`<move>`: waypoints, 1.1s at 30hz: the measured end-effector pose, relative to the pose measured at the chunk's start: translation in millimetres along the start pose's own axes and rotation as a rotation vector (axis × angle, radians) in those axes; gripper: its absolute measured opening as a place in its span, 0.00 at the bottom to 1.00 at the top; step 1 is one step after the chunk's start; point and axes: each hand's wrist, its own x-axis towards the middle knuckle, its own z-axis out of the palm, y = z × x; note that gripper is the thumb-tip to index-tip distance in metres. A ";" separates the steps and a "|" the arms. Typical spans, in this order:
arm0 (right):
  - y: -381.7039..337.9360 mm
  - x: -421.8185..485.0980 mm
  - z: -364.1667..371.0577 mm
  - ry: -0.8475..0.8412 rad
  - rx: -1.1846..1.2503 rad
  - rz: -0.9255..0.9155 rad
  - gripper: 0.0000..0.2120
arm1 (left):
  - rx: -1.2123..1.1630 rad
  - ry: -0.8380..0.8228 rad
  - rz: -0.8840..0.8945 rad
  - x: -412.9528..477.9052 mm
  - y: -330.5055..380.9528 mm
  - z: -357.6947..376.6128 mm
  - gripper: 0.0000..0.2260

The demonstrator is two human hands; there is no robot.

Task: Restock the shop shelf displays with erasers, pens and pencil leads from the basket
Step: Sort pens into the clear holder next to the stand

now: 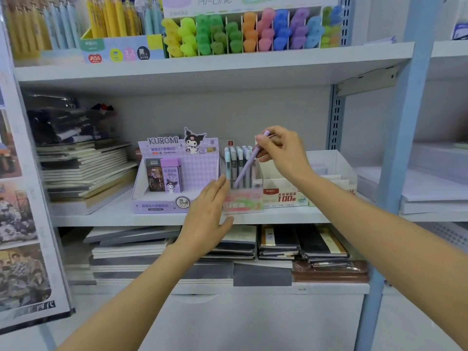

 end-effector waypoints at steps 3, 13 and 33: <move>-0.3 2.7 8.6 0.069 0.080 -0.055 0.07 | 0.061 0.007 0.035 2.3 -3.6 -0.3 0.34; 16.5 3.0 27.3 -0.065 -0.050 -0.055 0.07 | 0.144 0.029 0.081 3.9 -6.0 3.8 0.35; 28.8 3.5 46.5 -0.077 -0.352 -0.199 0.08 | 0.125 0.040 0.086 2.3 -11.0 7.0 0.34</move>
